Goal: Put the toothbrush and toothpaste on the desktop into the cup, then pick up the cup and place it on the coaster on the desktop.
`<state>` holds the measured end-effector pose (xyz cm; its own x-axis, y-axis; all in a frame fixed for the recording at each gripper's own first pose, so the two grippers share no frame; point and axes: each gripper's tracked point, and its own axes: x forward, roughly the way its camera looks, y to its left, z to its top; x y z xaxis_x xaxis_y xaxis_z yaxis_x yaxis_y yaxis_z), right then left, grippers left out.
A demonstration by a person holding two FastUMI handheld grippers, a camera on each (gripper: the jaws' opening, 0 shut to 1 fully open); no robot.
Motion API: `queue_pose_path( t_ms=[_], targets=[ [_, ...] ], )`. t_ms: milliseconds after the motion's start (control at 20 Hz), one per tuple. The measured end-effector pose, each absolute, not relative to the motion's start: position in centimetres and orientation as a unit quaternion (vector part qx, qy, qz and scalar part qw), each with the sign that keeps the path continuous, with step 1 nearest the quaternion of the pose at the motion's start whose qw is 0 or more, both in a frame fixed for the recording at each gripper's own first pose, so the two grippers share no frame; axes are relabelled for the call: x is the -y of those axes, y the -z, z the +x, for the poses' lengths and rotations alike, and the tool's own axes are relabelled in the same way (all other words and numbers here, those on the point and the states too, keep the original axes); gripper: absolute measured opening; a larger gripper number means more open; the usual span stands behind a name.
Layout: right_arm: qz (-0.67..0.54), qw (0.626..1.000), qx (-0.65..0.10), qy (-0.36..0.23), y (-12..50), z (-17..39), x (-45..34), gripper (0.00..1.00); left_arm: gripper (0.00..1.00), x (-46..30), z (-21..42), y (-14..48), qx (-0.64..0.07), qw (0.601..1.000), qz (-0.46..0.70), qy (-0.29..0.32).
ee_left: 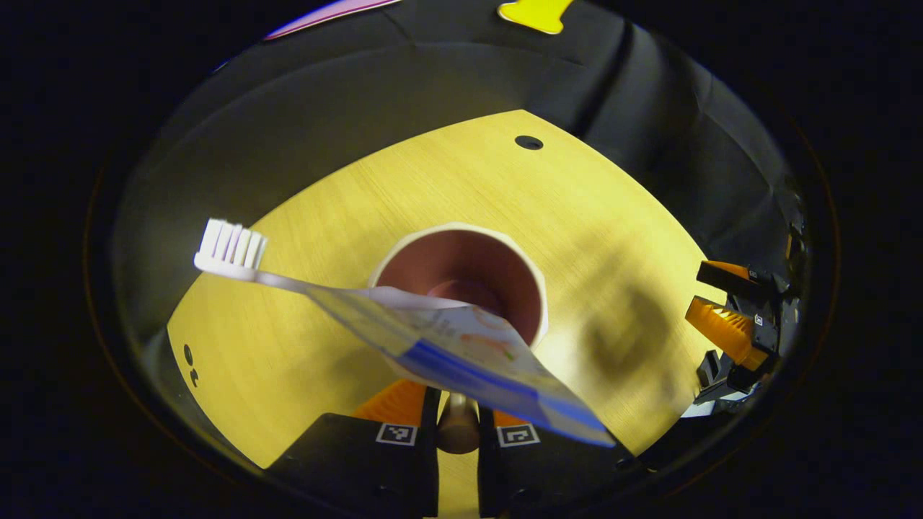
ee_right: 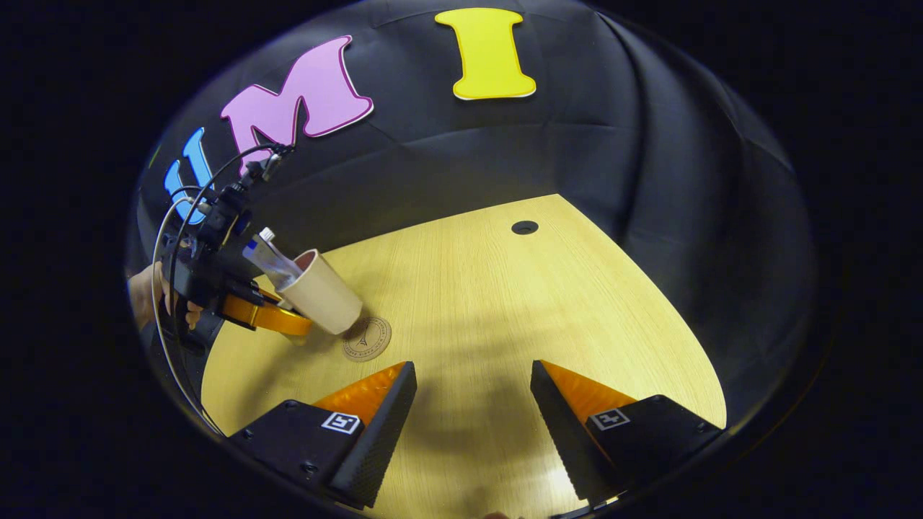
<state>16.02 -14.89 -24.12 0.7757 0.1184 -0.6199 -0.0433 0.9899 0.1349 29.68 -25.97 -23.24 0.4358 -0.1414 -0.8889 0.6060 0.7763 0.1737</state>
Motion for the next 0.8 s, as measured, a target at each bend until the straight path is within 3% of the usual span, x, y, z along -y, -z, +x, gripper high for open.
queue_pose_path(
  t_ms=[50, 100, 150, 200, 400, 450, 500, 550, 700, 800],
  targets=[
    [0.057, 0.94, -0.333, -0.046, 24.2, 16.0, 14.9, 0.98, 0.31, 26.3, 29.5, 23.7, -0.481, 0.81, 0.245, 0.231],
    [0.056, 0.94, -0.334, -0.047, 24.1, 16.0, 14.9, 0.98, 0.26, 26.5, 29.5, 24.2, -0.485, 0.807, 0.246, 0.229],
    [0.055, 0.94, -0.334, -0.048, 24.2, 16.1, 14.8, 0.98, 0.31, 26.4, 29.6, 24.7, -0.487, 0.805, 0.251, 0.227],
    [0.054, 0.94, -0.334, -0.048, 24.1, 16.2, 14.8, 0.98, 0.26, 26.4, 29.5, 25.2, -0.488, 0.803, 0.256, 0.226],
    [0.052, 0.94, -0.334, -0.05, 24.2, 16.1, 14.7, 0.98, 0.27, 26.2, 29.3, 26.7, -0.494, 0.796, 0.274, 0.216],
    [0.053, 0.94, -0.334, -0.051, 24.2, 16.0, 14.5, 0.98, 0.32, 26.2, 29.5, 26.9, -0.494, 0.796, 0.278, 0.213],
    [0.052, 0.94, -0.333, -0.052, 24.1, 16.0, 14.5, 0.98, 0.27, 26.2, 29.5, 27.1, -0.493, 0.797, 0.279, 0.21],
    [0.051, 0.94, -0.332, -0.054, 24.2, 16.0, 14.3, 0.98, 0.32, 26.3, 29.3, 27.2, -0.494, 0.796, 0.277, 0.212],
    [0.047, 0.94, -0.333, -0.057, 24.3, 15.9, 14.2, 0.98, 0.29, 26.2, 29.4, 26.5, -0.486, 0.802, 0.276, 0.211],
    [0.048, 0.94, -0.333, -0.056, 24.2, 15.8, 14.3, 0.98, 0.37, 26.2, 29.5, 25.8, -0.477, 0.808, 0.275, 0.211]
  ],
)
